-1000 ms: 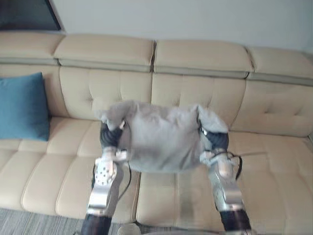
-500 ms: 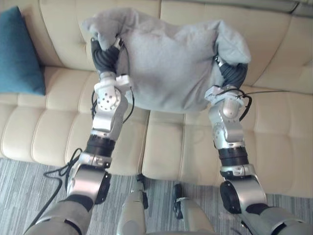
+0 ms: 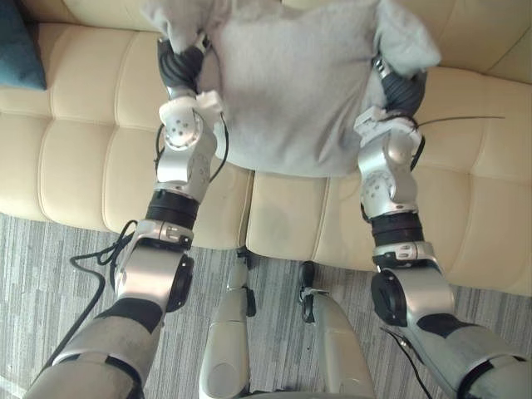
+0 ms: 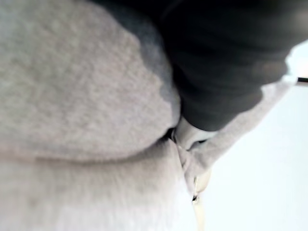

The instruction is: Pick up cushions and gather them together orderly.

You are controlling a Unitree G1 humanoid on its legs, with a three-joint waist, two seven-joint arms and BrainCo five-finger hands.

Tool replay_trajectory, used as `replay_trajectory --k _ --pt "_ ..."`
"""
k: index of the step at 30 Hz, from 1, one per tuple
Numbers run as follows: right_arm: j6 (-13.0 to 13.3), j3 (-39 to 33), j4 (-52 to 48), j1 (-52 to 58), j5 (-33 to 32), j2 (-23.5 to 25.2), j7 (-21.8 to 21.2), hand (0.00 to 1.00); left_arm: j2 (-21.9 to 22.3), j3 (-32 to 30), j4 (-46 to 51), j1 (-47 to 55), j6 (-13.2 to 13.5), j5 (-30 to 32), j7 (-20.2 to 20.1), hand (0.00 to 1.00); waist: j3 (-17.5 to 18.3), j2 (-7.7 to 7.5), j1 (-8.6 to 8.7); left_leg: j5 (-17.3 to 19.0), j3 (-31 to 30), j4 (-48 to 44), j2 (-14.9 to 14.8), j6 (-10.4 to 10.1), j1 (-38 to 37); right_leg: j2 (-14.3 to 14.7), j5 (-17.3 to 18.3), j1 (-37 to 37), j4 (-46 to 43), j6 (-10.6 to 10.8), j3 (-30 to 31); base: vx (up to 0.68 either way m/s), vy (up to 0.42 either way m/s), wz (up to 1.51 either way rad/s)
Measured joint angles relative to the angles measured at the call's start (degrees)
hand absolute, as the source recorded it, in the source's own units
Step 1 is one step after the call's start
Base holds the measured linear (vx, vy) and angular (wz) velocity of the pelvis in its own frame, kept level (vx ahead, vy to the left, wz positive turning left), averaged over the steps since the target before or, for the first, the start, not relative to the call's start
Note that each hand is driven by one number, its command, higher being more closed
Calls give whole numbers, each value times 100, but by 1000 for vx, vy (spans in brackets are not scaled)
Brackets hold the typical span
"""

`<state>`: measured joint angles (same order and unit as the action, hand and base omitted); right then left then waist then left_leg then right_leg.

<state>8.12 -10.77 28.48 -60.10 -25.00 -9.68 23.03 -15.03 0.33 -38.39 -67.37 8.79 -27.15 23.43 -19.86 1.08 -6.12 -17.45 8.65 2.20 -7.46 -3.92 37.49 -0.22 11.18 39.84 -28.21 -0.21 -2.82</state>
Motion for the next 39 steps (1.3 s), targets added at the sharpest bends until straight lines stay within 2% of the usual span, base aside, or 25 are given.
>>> replay_trajectory --k 3,6,10,11,14,17,20,24,26,27,29,30,32,34,35,39 --pt "58 -98 0 -135 -21 -141 17 0 -21 -122 -77 -172 39 0 -2 0 -46 14 14 -60 16 92 4 12 78 -6 -1 132 -32 1 20 34 -40 -2" --pt "74 -199 14 -274 -168 -298 53 0 -248 -116 -119 -222 30 4 -14 0 -96 14 51 -60 16 96 12 11 78 -9 -1 137 -22 2 31 64 -55 -1" --pt "94 -352 448 -507 -501 -897 44 0 -770 -122 -319 -384 -58 -4 -137 0 -97 14 74 -60 15 95 22 11 77 -8 -1 135 -22 2 32 59 -53 0" --pt "91 -558 599 -504 -747 -1181 -2 0 -964 -224 -329 -382 -73 -63 -258 0 -105 18 74 -60 15 96 25 11 55 -8 -2 110 -23 2 35 53 -52 1" --pt "31 -684 765 -426 -1112 -1569 -82 0 -1228 -414 -328 -332 -76 -278 -383 0 -112 28 94 -60 15 96 25 11 -11 -9 -2 44 -19 3 35 53 -59 1" --pt "16 -719 835 -49 -1375 -1917 -257 0 -1514 -758 -111 343 -69 -472 -518 0 -124 40 128 -60 20 107 43 10 -344 -25 -2 -302 65 3 81 37 -62 -5" --pt "-2 -761 632 579 -1378 -2131 -378 0 -1519 -1065 342 1130 -60 -674 -619 0 -124 40 142 -51 16 108 60 6 -508 -53 1 -500 158 2 68 25 -54 -2" --pt "-105 -1022 486 1485 -1342 -2191 -529 0 -1508 -1331 412 2144 -80 -656 -727 0 -124 40 195 96 11 122 68 25 -710 -91 42 -689 154 39 73 12 -12 1" --pt "-141 -1187 -102 2592 -1301 -1912 -688 0 -1144 -1522 691 3269 -89 -541 -802 0 -123 40 224 196 42 111 134 67 -1023 -169 100 -1011 173 90 104 31 -10 6" --pt "-142 -1194 -228 2786 -1272 -1829 -713 0 -1047 -1538 764 3471 -88 -505 -810 0 -122 38 220 233 47 95 144 61 -1076 -178 116 -1078 182 90 109 36 -12 -1" --pt "-137 -1181 -775 3868 -864 -1191 -914 0 -359 -1464 1105 4719 -92 -280 -960 0 -106 23 186 496 95 44 152 20 -1429 -188 175 -1493 357 80 144 32 -16 -8" --pt "-138 -1163 -792 4006 -828 -1101 -947 0 -244 -1446 1115 4893 -98 -238 -996 0 -105 20 172 509 110 45 148 6 -1485 -187 177 -1546 377 77 151 36 -26 -14" --pt "-162 -1082 -902 4922 -371 -411 -1153 0 570 -1271 1126 5916 -240 84 -1168 0 -46 0 132 577 171 55 128 4 -1773 -166 178 -1875 546 78 160 51 -34 -13" --pt "-182 -1030 -902 5255 -206 -166 -1214 0 806 -1195 1030 6207 -283 176 -1272 0 17 -11 131 577 170 54 118 14 -1850 -154 173 -1992 625 78 156 55 -26 -2" --pt "-227 -967 -816 5736 57 212 -1314 0 1123 -1159 697 6541 -363 313 -1390 0 225 -39 132 594 172 53 120 20 -1972 -157 159 -2172 747 84 145 104 -30 1" --pt "-367 -804 -93 6378 506 746 -1482 0 1423 -1162 -67 7007 -537 720 -1636 0 747 -136 132 841 168 -100 133 -31 -2349 -175 124 -2811 1096 128 115 144 -18 2"
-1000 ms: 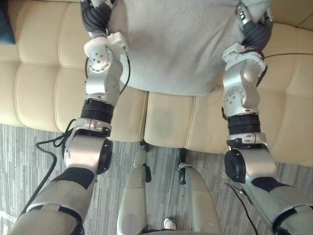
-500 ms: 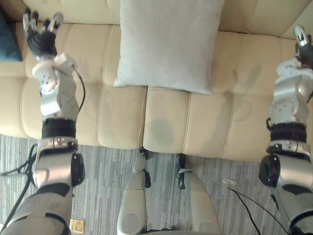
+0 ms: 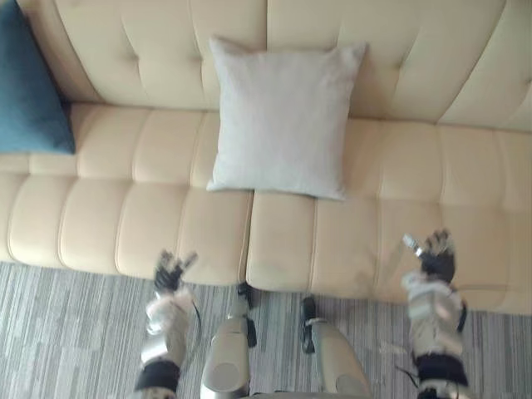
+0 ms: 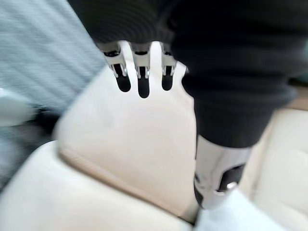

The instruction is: Pick up cushions and gather them together orderly.

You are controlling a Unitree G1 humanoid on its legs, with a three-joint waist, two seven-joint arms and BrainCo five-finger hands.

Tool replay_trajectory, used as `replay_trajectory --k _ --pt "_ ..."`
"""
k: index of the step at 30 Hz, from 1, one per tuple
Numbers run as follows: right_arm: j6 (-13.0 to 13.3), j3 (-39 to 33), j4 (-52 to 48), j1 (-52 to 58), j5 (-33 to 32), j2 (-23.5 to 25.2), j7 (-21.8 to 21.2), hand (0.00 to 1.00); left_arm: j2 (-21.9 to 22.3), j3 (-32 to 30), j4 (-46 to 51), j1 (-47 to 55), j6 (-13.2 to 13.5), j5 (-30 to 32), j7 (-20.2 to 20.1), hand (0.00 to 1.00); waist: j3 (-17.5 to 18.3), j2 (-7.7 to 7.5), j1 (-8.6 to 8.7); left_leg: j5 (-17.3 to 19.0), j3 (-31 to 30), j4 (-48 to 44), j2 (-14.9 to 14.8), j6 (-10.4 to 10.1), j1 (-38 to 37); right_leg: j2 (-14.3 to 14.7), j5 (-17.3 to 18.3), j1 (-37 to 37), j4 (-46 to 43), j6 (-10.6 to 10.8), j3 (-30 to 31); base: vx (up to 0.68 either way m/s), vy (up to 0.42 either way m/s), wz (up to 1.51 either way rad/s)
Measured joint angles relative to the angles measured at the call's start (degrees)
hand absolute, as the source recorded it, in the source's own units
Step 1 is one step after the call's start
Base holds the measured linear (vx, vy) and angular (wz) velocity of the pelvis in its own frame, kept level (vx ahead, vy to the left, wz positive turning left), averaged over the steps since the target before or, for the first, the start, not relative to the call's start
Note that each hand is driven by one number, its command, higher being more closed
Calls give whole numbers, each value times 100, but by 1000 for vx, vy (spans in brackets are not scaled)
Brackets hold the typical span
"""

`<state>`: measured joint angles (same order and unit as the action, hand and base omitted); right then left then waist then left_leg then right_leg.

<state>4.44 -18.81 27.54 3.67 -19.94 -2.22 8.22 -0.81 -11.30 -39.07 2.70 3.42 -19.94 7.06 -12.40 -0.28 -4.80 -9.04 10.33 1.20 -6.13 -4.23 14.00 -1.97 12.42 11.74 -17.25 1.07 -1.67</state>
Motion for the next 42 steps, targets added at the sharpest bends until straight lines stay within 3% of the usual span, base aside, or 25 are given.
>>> replay_trajectory --k 6,13,16,17,18,19,20,21,22,23,24,26,27,28,29,30,31,32,33,35,39,41,42 --pt "-116 123 1045 209 439 275 -188 0 183 -76 -850 138 -97 767 -177 0 474 -42 11 205 84 -24 59 19 -566 -82 -73 -685 457 96 65 40 24 -7" --pt "-281 190 1687 126 875 306 -256 0 142 -127 -1122 116 -134 1148 -115 0 533 -122 9 266 343 80 128 94 -1001 -148 -209 -992 541 230 323 -20 50 -19" --pt "-330 250 1750 124 883 403 -256 0 136 -128 -1137 77 -144 1319 -91 0 529 -158 66 376 382 -65 141 175 -994 -246 -209 -895 274 281 98 -80 23 -5" --pt "-343 335 1792 71 912 415 -262 0 186 -196 -1141 97 -152 1415 -81 0 582 -98 24 355 440 -49 31 246 -923 -272 -125 -753 -153 347 -90 -98 17 -20" --pt "-344 350 1834 30 943 426 -274 0 175 -245 -1139 94 -151 1435 -86 0 580 -100 15 346 464 -87 14 261 -887 -333 -18 -603 -608 281 -221 -128 -7 -12" --pt "-349 393 1898 -20 1082 442 -285 0 168 -312 -1153 86 -166 1472 -81 0 599 -126 24 347 437 -229 -9 272 -803 -529 193 -356 -1722 322 -444 -128 -60 16" --pt "-349 406 1975 -2 1108 437 -305 0 144 -332 -1135 122 -167 1527 -73 0 642 -182 18 329 355 -340 -20 298 -726 -725 324 -331 -2720 507 -420 -160 -93 26" --pt "-348 415 2002 16 1109 436 -307 0 137 -332 -1121 151 -166 1536 -73 0 675 -186 18 319 318 -387 -19 309 -674 -784 336 -342 -2953 559 -389 -119 -162 37" --pt "-354 450 2117 48 1109 434 -313 0 101 -350 -1089 228 -167 1530 -75 0 810 -310 15 264 269 -513 -9 330 -550 -947 291 -425 -3391 748 -222 -108 -234 26" --pt "-364 458 2137 82 1114 446 -325 0 26 -354 -1028 258 -164 1535 -73 0 914 -457 -70 130 254 -690 6 188 -335 -1063 -216 -546 -3277 790 62 -113 -263 19" --pt "-368 449 2147 57 1117 427 -327 0 -5 -349 -1028 251 -169 1535 -70 0 951 -508 -133 79 247 -768 21 128 -240 -989 15 -583 -3117 974 118 -169 -243 0" --pt "-383 412 2157 -8 1117 223 -287 0 155 -328 -1032 218 -179 1535 -66 0 991 -258 -203 70 54 -1000 -104 117 49 -679 302 -670 -2598 858 45 -156 -107 -7" --pt "-377 412 2148 -53 1106 81 -254 0 250 -247 -1040 251 -177 1533 -60 0 1000 -67 -207 -10 132 -976 -202 137 140 -555 552 -817 -2138 721 -76 -169 -69 -15" --pt "-370 417 2144 -116 1096 10 -242 0 289 -179 -1084 251 -166 1531 -53 0 991 18 -222 -123 181 -958 -286 45 270 -488 788 -819 -1896 586 -153 -316 -175 -20" --pt "-366 419 2151 -185 1088 -41 -225 0 302 -101 -1210 147 -165 1531 -24 0 912 204 -206 -356 144 -896 -431 -24 477 -359 1025 -754 -1647 385 -351 -355 -201 -16" --pt "-366 416 2156 -197 1088 -46 -219 0 312 -103 -1255 124 -165 1531 -14 0 880 258 -211 -509 91 -818 -458 -38 494 -299 1028 -761 -1584 378 -414 -340 -166 10" --pt "-370 405 2171 -213 1088 -6 -197 0 305 -100 -1351 80 -165 1534 2 0 846 292 -184 -944 -31 -474 -472 -134 471 -299 1015 -786 -1383 333 -579 -261 -83 17" --pt "-373 327 2299 -194 1090 102 -185 0 249 -148 -1299 -15 -162 1533 1 0 777 129 -202 -589 -19 -808 -387 -177 504 -484 1110 -801 -1131 -67 -947 -289 -129 9" --pt "-381 319 2354 -228 1090 112 -181 0 232 -184 -1296 -43 -161 1535 9 0 740 91 -207 -153 -19 -1261 -329 -40 557 -554 1128 -799 -1063 -91 -1024 -261 -113 -14" --pt "-408 315 2371 -95 1094 128 -158 0 193 -242 -1354 -88 -182 1537 0 0 660 -43 -147 1118 -78 -2928 -158 124 543 -770 939 -793 -941 -45 -1008 -257 -26 -10" --pt "-445 315 2540 -27 1108 125 -165 0 194 -336 -1382 -78 -185 1522 -19 0 661 -78 -124 2131 -369 -3778 -247 -26 36 -775 618 -703 -727 114 -892 -197 170 -7" --pt "-510 180 2628 -35 1142 226 -189 0 218 -388 -1436 -31 -226 1438 -50 0 715 -19 -114 2452 -433 -2993 -156 -149 -420 -683 403 -678 -497 341 -659 -113 253 -22" --pt "-529 169 2650 -33 1155 301 -209 0 187 -411 -1445 -3 -239 1398 -55 0 760 -65 -104 2484 -416 -2704 -83 -90 -508 -706 328 -677 -383 351 -641 -68 206 -21"
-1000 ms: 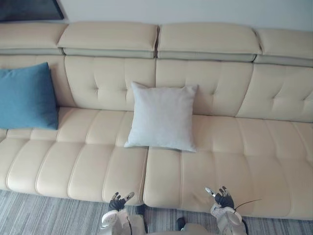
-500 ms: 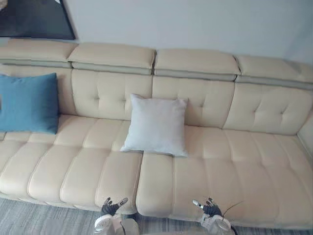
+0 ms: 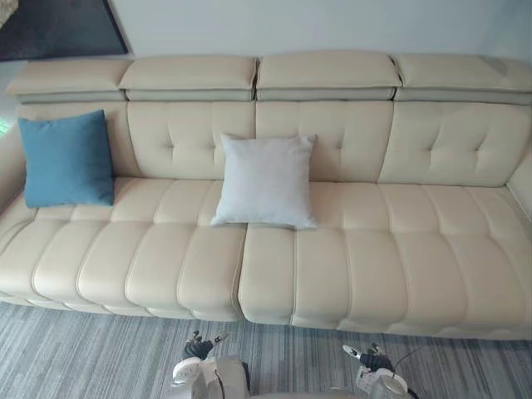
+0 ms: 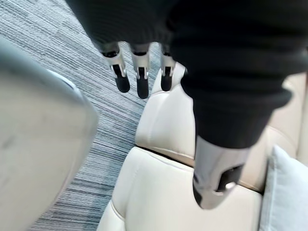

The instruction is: Pick up cushions and gather them together orderly.

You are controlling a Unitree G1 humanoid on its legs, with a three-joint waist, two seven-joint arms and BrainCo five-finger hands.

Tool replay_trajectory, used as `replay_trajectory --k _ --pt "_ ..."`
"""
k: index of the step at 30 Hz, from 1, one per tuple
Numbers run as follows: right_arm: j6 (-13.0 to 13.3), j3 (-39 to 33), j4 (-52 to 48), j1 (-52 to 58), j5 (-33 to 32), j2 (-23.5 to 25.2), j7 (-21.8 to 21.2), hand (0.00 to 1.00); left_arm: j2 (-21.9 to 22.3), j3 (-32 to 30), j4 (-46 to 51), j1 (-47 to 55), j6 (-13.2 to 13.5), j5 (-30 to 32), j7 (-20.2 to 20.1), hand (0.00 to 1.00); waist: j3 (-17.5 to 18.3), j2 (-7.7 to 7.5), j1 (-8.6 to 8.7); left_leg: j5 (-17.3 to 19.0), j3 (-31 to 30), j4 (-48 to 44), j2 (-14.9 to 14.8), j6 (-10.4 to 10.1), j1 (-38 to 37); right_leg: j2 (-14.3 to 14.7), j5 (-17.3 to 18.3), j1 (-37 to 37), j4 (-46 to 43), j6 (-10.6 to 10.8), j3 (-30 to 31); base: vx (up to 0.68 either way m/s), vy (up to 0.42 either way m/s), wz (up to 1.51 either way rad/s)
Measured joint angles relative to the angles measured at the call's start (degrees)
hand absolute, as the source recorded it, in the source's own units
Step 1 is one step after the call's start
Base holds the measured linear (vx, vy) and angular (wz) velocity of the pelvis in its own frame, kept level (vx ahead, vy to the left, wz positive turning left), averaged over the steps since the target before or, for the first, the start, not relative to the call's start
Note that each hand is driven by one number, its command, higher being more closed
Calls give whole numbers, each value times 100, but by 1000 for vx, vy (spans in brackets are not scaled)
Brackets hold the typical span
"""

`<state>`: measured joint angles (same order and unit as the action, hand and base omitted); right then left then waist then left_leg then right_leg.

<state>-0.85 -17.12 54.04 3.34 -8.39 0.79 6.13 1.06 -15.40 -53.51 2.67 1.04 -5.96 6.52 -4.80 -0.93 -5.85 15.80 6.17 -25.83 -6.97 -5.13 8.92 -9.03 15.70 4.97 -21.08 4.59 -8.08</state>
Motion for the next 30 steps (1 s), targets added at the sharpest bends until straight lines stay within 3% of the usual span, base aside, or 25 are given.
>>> replay_trajectory --k 2,5,8,15,18,22,24,25,26,27,28,30 --pt "-49 -153 119 10 10 216 -55 0 -80 -108 -4 56 -41 -55 -7 0 89 -140 30 -270 147 502 227 158 -184 -83 -398 -139 580 65 232 -42 168 -21" --pt "-65 -421 150 95 121 138 -49 0 -66 -105 -59 161 -53 -58 -14 0 171 -55 89 -381 238 849 406 262 -477 -219 -628 -443 959 169 294 -97 136 -8" --pt "-66 -584 188 138 131 124 -47 0 -68 -108 -116 262 -64 -35 -14 0 286 12 120 -505 267 1202 479 201 -642 -229 -722 -487 1141 166 363 -27 26 -10" --pt "-63 -979 348 111 144 21 -51 0 -21 -153 -377 357 -85 65 -48 0 352 152 205 -707 452 1568 272 116 -1002 105 -921 -538 1416 49 657 45 -56 -26" --pt "-62 -983 348 120 105 21 -52 0 -13 -143 -462 240 -100 251 -109 0 332 142 241 -679 620 1562 133 77 -1031 277 -1045 -483 1556 -20 925 59 -46 -57" --pt "-27 -894 297 46 38 13 -58 0 -23 -146 -460 171 -139 405 -180 0 230 137 244 -508 1281 1463 -41 25 -1087 525 -1274 -85 1540 -62 1639 9 3 -106" --pt "-12 -685 297 -167 44 11 -86 0 4 -99 -455 125 -143 461 -181 0 186 261 217 -447 1804 1554 -220 85 -1073 716 -1844 280 1708 -253 1330 -44 -8 -187" --pt "-11 -636 311 -311 62 30 -97 0 -43 23 -429 127 -140 511 -192 0 87 320 223 -470 2242 1604 -315 44 -1058 635 -1627 441 1419 -526 243 -28 -46 -175" --pt "-19 -640 316 -318 103 9 -96 0 -125 262 -386 56 -141 601 -194 0 10 258 234 -495 2583 1641 -264 9 -1191 371 -1190 532 962 -614 -1176 1 -51 -145" --pt "-20 -647 321 -304 112 -35 -95 0 -151 371 -400 37 -142 600 -196 0 -37 256 238 -501 2672 1682 -244 0 -1275 350 -1138 464 1008 -677 -1408 20 -39 -110" --pt "0 -732 317 -246 132 -116 -87 0 -166 545 -428 -28 -142 598 -210 0 -139 329 311 -530 2685 1677 -235 -29 -1375 372 -1235 361 1041 -595 -1469 48 -43 -74" --pt "-4 -748 350 -114 146 -225 -64 0 -176 671 -424 -86 -136 595 -226 0 -183 385 332 -532 2570 1389 -280 -33 -1401 461 -1179 344 1028 -601 -1170 59 -76 -63"
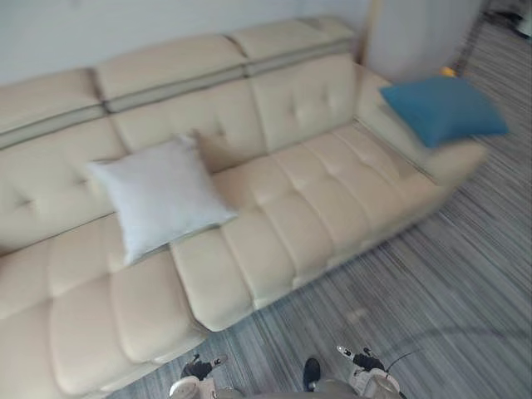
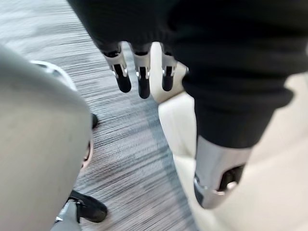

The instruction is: Pick up cushions and gather them together orderly.

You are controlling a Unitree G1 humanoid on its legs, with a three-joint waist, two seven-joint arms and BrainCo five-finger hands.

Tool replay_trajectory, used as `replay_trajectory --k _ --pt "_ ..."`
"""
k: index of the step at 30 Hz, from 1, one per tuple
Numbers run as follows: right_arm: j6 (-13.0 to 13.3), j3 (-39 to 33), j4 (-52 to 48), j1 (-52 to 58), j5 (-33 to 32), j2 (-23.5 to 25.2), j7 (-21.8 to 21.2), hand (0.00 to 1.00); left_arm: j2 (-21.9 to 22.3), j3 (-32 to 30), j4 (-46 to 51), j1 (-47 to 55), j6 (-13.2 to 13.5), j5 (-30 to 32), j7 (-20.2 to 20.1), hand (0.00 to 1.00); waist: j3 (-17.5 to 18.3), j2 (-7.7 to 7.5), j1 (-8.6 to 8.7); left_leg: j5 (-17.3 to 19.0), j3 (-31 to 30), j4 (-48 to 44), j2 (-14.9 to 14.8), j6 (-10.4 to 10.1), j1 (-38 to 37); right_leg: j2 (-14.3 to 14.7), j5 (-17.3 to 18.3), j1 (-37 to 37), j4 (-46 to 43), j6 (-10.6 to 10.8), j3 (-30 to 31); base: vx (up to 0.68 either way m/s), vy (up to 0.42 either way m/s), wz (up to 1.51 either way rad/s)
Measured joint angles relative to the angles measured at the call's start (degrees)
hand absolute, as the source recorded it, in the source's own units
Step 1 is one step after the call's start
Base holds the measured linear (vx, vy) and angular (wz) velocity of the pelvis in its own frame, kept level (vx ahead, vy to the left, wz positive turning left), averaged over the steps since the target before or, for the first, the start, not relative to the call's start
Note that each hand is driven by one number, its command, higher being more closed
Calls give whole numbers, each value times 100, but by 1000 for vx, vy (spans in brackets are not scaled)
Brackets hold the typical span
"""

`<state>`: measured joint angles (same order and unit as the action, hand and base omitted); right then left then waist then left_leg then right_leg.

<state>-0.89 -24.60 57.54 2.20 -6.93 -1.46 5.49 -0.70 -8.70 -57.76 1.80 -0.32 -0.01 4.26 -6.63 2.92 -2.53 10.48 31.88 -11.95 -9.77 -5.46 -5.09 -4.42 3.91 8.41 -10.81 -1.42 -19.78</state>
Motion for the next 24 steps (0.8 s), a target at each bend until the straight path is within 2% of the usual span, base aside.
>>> replay_trajectory --k 1,2,3,4,5,6,7,8,10,11,12,13,14,15,16,18,19,20,21,22,23,24 --pt "-11 1 20 36 0 23 0 0 -11 18 6 6 -2 1 -2 0 -38 -52 -3 4 -98 -535 -140 -4 107 -5 103 -24 -44 -35 112 29 -130 -74" --pt "3 49 -44 133 -19 52 9 0 -6 -138 143 19 -2 0 -14 0 -146 -98 7 -23 -425 -1872 -434 52 454 76 236 -111 -153 -87 322 3 -143 -81" --pt "3 110 -44 138 -17 51 7 0 -7 -193 160 42 -3 0 -7 0 -164 -68 -27 -146 -652 -2513 -601 276 667 175 276 -170 -191 -133 418 16 -130 -102" --pt "-3 249 -48 111 -17 6 9 0 -5 -211 257 128 11 -29 -9 0 -212 -85 -109 -365 -1157 -3396 -705 590 1064 297 338 -252 -223 -216 739 99 -47 -142" --pt "-3 355 -63 12 -14 -34 11 0 46 -235 426 232 79 -24 -6 0 -203 0 -198 -67 -1673 -3887 -534 424 1415 436 393 -288 -295 -315 1115 181 6 -164" --pt "-16 349 -58 -48 -15 -34 13 0 68 -245 493 227 89 -23 -9 0 -211 21 -205 196 -1920 -3820 -327 379 1641 499 395 -285 -294 -329 1354 174 55 -143" --pt "-26 345 -49 -67 -16 -31 14 0 91 -244 539 231 91 -32 -7 0 -215 17 -229 298 -2039 -3654 -185 330 1741 524 394 -290 -290 -334 1489 172 65 -128" --pt "-40 357 -51 -69 -17 -18 17 0 151 -266 624 252 119 -143 9 0 -223 8 -318 397 -2269 -2973 149 281 1886 565 400 -311 -285 -342 1802 131 64 -115" --pt "-55 409 -55 -87 -18 -16 19 0 175 -284 712 286 122 -189 9 0 -230 5 -378 388 -2627 -2249 468 253 2003 633 412 -325 -254 -350 2097 109 77 -105" --pt "-59 407 -61 -134 -20 -11 18 0 216 -331 792 334 123 -226 16 0 -219 21 -413 319 -3009 -1655 655 135 2029 717 413 -322 -188 -349 2301 120 112 -102" --pt "-55 389 -61 -165 -22 -34 18 0 226 -329 818 370 125 -239 19 0 -202 48 -439 265 -3265 -1236 709 50 2023 800 411 -326 -136 -351 2456 180 164 -132" --pt "-52 377 -56 -162 -31 -18 14 0 220 -337 826 411 128 -260 19 0 -173 92 -453 93 -3544 -870 708 95 1990 950 407 -335 -82 -348 2643 295 231 -141" --pt "-47 341 -55 -183 -44 74 15 0 164 -323 811 391 126 -258 11 0 -114 51 -483 -83 -3598 -872 736 307 1914 1016 421 -348 -85 -313 2909 350 245 -138" --pt "-49 344 -59 -184 -44 139 16 0 140 -311 808 406 115 -248 14 0 -26 -52 -537 -81 -3474 -851 743 307 1889 1009 469 -344 -94 -222 3064 323 207 -119" --pt "-48 348 -150 -56 -44 206 16 0 94 -299 782 403 106 -244 16 0 59 -193 -525 -30 -3246 -802 756 336 1801 924 576 -297 -251 -57 3165 315 185 -101" --pt "-25 448 -288 168 -42 296 20 0 -30 -246 761 386 107 -238 24 0 71 -454 -568 75 -2842 -530 944 430 1408 649 1018 111 -1452 650 3110 339 166 -81" --pt "-28 460 -294 210 -44 314 17 0 -59 -193 746 388 78 -237 46 0 81 -483 -548 104 -2721 -505 972 483 1246 585 1087 318 -2070 945 2971 365 131 -51" --pt "-16 515 -456 241 -42 310 17 0 -76 -70 750 401 49 -237 62 0 59 -437 -498 240 -2606 -533 951 586 981 468 986 618 -2945 1248 2557 304 88 -36" --pt "0 519 -507 237 -41 308 11 0 -76 -11 749 402 38 -236 69 0 52 -420 -480 324 -2543 -510 924 602 814 333 993 772 -3371 1149 2223 327 55 -44" --pt "7 541 -502 174 -25 314 12 0 -75 57 749 380 40 -240 90 0 50 -407 -485 424 -2424 -441 883 602 586 115 1034 959 -3782 919 1792 330 21 -49" --pt "7 564 -484 109 -16 332 9 0 -64 88 743 373 4 -243 98 0 29 -345 -474 519 -2327 -360 796 584 362 -100 1161 1077 -3857 706 1338 336 7 -53" --pt "8 562 -475 45 -11 345 10 0 -45 86 716 356 -11 -244 109 0 2 -304 -456 535 -2282 -218 736 566 179 -175 1223 1083 -3703 607 1097 361 -25 -37"
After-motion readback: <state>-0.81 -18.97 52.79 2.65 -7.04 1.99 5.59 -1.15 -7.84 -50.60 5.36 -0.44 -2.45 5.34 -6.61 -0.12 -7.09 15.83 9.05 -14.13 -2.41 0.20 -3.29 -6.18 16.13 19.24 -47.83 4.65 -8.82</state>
